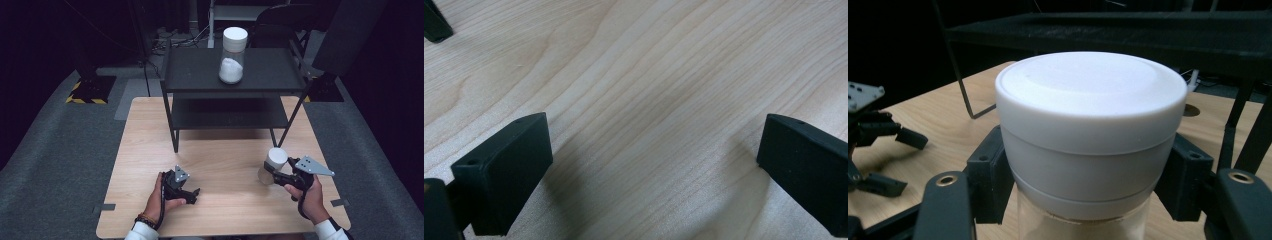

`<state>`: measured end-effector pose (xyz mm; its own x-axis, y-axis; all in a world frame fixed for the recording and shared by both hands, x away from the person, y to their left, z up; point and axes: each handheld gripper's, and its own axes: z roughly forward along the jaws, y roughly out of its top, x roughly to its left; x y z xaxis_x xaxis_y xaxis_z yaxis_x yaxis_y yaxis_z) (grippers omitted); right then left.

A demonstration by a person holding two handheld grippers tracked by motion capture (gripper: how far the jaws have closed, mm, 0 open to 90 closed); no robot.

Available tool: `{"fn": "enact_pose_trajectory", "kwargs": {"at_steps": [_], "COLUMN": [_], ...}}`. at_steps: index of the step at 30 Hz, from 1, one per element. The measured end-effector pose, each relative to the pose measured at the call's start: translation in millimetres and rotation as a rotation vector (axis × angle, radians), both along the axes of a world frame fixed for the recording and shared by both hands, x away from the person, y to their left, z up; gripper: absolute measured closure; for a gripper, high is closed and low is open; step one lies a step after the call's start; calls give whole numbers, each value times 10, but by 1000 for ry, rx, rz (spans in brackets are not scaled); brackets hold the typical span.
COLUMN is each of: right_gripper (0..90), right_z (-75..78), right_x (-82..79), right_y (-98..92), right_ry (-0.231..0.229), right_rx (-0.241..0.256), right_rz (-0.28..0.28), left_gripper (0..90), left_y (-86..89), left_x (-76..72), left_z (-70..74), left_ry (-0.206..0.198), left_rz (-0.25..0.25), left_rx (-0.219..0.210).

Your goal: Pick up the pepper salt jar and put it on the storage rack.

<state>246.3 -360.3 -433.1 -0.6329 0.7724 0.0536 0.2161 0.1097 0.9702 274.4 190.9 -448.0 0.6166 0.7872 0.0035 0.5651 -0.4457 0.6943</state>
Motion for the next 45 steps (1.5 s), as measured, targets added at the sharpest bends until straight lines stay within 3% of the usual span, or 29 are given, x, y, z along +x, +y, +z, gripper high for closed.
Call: {"fn": "enact_pose_trajectory", "kwargs": {"at_steps": [20, 29, 38, 45], "right_gripper": [340, 340, 340, 340], "right_z": [690, 1069, 1390, 1663], "right_x": [23, 56, 108, 132], "right_y": [106, 183, 213, 290], "right_ry": [-36, -49, -65, -99], "right_rx": [-27, -15, -8, -25], "right_rz": [-51, -100, -104, -122], "left_gripper": [8, 8, 8, 8], "left_y": [0, 0, 0, 0], "left_x": [0, 1, 0, 0], "left_z": [0, 1, 0, 0], "left_ry": [0, 0, 0, 0], "left_rz": [0, 0, 0, 0], "left_rx": [0, 1, 0, 0]}}
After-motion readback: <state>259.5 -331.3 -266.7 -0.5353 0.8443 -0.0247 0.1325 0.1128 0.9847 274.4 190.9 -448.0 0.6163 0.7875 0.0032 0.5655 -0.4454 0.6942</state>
